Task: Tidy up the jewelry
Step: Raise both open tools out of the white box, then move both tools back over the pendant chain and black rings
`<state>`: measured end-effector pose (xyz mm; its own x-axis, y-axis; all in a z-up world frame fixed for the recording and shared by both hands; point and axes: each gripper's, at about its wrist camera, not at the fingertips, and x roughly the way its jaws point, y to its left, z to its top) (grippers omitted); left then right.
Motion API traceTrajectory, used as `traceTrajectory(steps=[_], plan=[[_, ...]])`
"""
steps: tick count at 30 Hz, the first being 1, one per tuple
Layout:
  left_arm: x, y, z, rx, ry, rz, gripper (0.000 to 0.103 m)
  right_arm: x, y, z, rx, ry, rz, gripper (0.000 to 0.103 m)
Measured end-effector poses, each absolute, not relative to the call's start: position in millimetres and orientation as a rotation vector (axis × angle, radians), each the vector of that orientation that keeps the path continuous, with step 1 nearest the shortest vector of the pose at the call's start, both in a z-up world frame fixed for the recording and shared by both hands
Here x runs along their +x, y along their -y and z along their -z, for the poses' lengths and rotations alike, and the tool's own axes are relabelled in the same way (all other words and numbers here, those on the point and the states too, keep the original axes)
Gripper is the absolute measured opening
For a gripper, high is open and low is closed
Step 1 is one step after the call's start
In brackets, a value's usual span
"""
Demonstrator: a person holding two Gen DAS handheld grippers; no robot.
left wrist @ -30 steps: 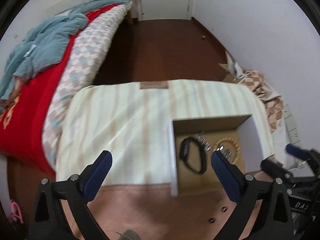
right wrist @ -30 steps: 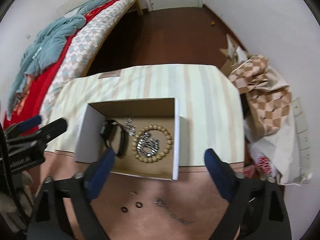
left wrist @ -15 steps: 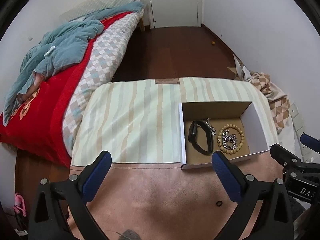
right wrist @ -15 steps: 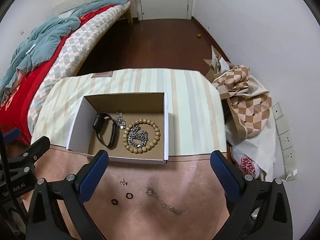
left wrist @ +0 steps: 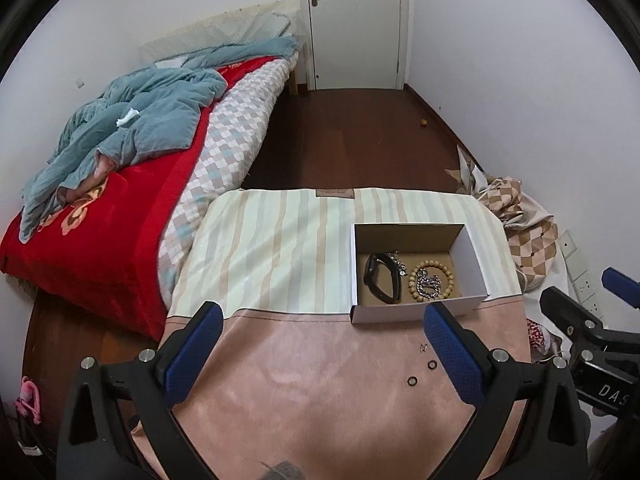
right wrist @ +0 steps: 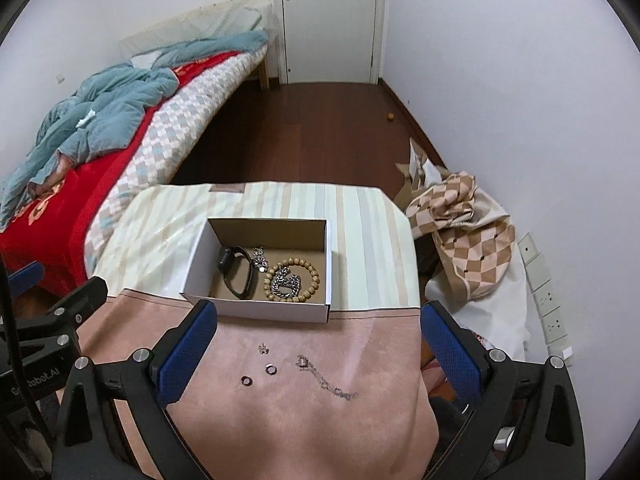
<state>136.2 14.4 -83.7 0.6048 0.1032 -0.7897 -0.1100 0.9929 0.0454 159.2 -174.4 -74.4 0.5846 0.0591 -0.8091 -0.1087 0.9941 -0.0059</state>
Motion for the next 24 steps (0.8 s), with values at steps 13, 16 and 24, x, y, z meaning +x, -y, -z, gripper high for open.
traceTrajectory(steps=[13, 16, 24], plan=[[92.5, -8.3, 66.3, -0.004, -0.870, -0.136, 0.102, 108.0, 173.8, 41.6, -0.051, -0.880, -0.118, 0.103], [89.4, -8.6, 72.7, -0.009, -0.856, -0.160, 0.102, 103.2, 178.1, 43.9, -0.029, -0.869, -0.124, 0.103], [100.6, -5.4, 145.0, 0.022, -0.972, -0.221, 0.102, 116.2, 229.1, 122.0, 0.107, -1.008, -0.038, 0.103]])
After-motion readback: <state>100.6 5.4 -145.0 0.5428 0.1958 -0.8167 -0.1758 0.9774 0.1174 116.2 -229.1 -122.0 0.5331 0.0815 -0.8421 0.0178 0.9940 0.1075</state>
